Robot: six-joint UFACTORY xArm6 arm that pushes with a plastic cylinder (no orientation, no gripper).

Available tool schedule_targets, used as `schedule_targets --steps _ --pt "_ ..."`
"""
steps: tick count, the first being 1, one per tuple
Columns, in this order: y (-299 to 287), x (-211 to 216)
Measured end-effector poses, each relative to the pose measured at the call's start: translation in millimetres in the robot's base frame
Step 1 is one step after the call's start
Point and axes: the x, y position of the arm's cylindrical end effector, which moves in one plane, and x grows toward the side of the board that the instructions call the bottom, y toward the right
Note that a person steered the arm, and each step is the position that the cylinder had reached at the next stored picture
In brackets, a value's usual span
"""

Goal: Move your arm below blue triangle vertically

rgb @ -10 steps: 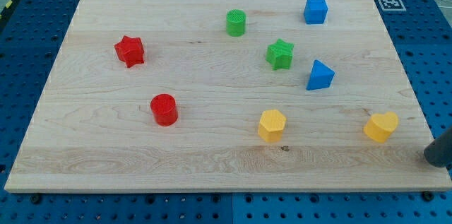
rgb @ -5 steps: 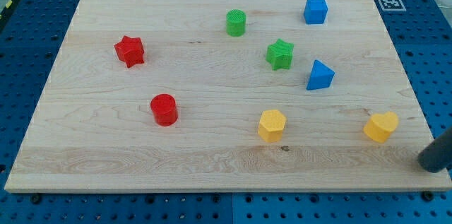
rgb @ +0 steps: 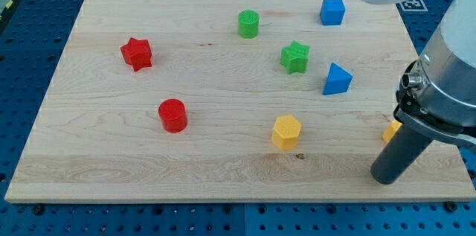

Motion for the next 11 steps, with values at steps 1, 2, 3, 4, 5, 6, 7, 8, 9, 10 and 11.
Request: schedule_targets --steps 1,2,3,4,5,6,7,8,9,10,11 --pt "-2 0" --pt "-7 0" --pt "-11 0" --pt "-13 0" --pt "-13 0" --pt "-14 0" --pt "-18 0" --pt "-24 0" --pt "-29 0" --pt "-35 0" --pt "-40 0"
